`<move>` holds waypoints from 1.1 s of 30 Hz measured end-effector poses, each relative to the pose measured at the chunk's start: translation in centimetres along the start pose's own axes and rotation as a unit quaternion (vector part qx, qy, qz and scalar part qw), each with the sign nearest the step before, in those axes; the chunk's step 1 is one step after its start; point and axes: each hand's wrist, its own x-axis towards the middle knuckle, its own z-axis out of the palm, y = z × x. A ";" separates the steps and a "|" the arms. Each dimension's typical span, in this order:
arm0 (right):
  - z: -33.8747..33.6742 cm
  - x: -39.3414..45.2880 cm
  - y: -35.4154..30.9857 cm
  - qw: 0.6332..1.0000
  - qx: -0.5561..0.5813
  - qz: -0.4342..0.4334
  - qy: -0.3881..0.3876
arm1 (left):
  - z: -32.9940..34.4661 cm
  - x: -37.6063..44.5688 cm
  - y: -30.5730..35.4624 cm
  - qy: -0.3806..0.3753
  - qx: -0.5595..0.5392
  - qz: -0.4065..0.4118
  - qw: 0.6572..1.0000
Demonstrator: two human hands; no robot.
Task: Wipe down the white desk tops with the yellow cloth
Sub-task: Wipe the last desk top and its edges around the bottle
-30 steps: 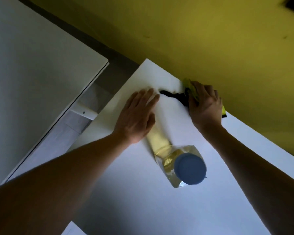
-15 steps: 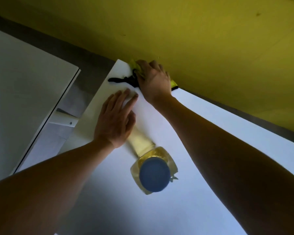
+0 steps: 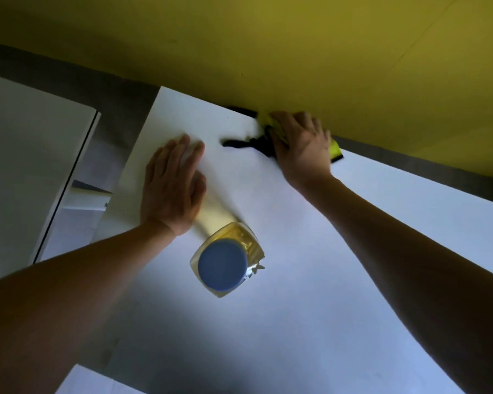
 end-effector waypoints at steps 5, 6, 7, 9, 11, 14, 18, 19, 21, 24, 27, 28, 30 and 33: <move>2.8 3.3 -6.5 0.998 -0.003 -0.046 -0.032 | 0.2 -0.1 -0.1 0.001 0.005 0.002 1.000; 2.7 3.3 -6.6 0.998 0.002 -0.052 -0.036 | 0.1 -0.2 -0.2 -0.002 0.008 0.000 1.000; 2.5 3.0 -6.2 0.998 0.005 -0.056 -0.036 | 0.0 -0.1 -0.2 -0.006 0.012 0.002 1.000; 1.5 1.7 -4.1 0.999 0.005 -0.046 -0.028 | -0.3 0.1 -0.1 -0.019 0.024 0.005 1.000; 0.0 -0.2 -0.7 1.000 -0.003 -0.015 -0.005 | -1.0 0.8 0.3 -0.040 0.031 0.000 0.999; -2.4 -2.7 4.8 1.000 -0.011 0.025 0.012 | -2.2 1.3 -0.3 -0.075 0.040 0.026 0.996; -3.1 -2.9 6.0 0.998 0.005 0.054 0.014 | -0.9 -1.7 -1.7 -0.086 0.062 0.067 0.992; -3.0 -2.8 5.8 0.998 0.003 0.057 0.013 | -0.5 -2.4 -1.6 -0.082 0.063 0.055 0.993; -2.9 -3.0 5.6 0.999 0.009 0.050 0.007 | 0.1 -3.5 -1.3 -0.080 0.066 0.032 0.994; -2.6 -3.9 5.3 0.999 0.010 0.043 0.010 | -0.3 -4.6 -1.5 -0.081 0.062 0.025 0.994; -2.2 -5.1 4.2 0.999 0.013 0.032 0.013 | -0.6 -6.4 -1.9 -0.078 0.068 0.014 0.994; -2.1 -5.3 3.9 0.999 0.014 0.027 0.013 | -0.6 -6.9 -2.0 -0.072 0.069 0.013 0.995; -2.0 -5.7 3.9 1.000 0.012 0.025 0.014 | -0.9 -7.2 -2.0 -0.073 0.059 0.009 0.996; -2.0 -5.7 3.8 1.000 0.010 0.019 0.000 | -2.4 -5.8 -1.0 -0.117 0.038 -0.020 0.992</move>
